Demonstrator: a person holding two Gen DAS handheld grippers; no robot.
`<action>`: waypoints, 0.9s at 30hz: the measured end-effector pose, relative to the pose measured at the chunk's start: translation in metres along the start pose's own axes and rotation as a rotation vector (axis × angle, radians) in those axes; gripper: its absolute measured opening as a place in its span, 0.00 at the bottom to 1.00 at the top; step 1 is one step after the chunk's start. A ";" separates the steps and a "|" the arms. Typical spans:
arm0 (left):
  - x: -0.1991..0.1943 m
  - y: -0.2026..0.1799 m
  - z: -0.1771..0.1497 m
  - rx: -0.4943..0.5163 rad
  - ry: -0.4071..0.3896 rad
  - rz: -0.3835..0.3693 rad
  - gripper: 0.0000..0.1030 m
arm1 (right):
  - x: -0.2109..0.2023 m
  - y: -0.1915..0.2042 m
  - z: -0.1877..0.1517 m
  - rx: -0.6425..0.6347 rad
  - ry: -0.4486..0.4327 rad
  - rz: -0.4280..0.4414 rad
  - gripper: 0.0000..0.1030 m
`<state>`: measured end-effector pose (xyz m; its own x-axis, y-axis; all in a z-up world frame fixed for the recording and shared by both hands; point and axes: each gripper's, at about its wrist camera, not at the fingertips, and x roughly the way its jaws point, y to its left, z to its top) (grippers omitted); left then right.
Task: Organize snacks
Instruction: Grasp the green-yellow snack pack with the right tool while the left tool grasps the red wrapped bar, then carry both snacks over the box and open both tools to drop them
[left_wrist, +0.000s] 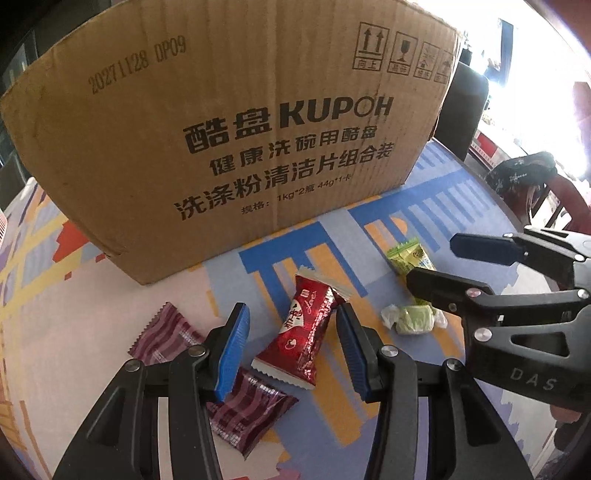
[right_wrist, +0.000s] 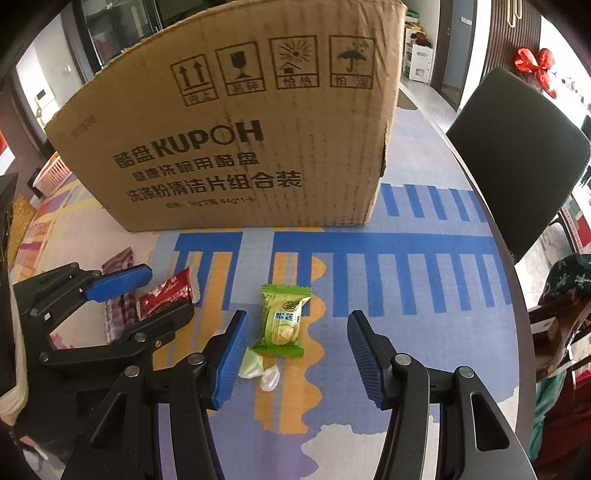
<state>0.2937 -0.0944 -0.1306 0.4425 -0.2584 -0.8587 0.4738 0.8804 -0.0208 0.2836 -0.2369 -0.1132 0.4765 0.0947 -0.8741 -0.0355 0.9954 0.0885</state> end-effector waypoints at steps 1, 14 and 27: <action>0.000 0.000 0.000 -0.002 0.000 -0.003 0.43 | 0.001 -0.001 -0.001 0.000 0.002 0.001 0.51; 0.000 0.004 -0.001 -0.067 0.020 -0.046 0.22 | 0.015 -0.001 -0.002 -0.022 0.018 0.004 0.25; -0.040 0.010 -0.005 -0.134 -0.048 -0.025 0.22 | -0.020 0.014 -0.003 -0.026 -0.043 0.017 0.22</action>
<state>0.2767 -0.0736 -0.0986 0.4694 -0.2972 -0.8315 0.3810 0.9176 -0.1129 0.2712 -0.2252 -0.0963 0.5127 0.1117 -0.8513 -0.0665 0.9937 0.0904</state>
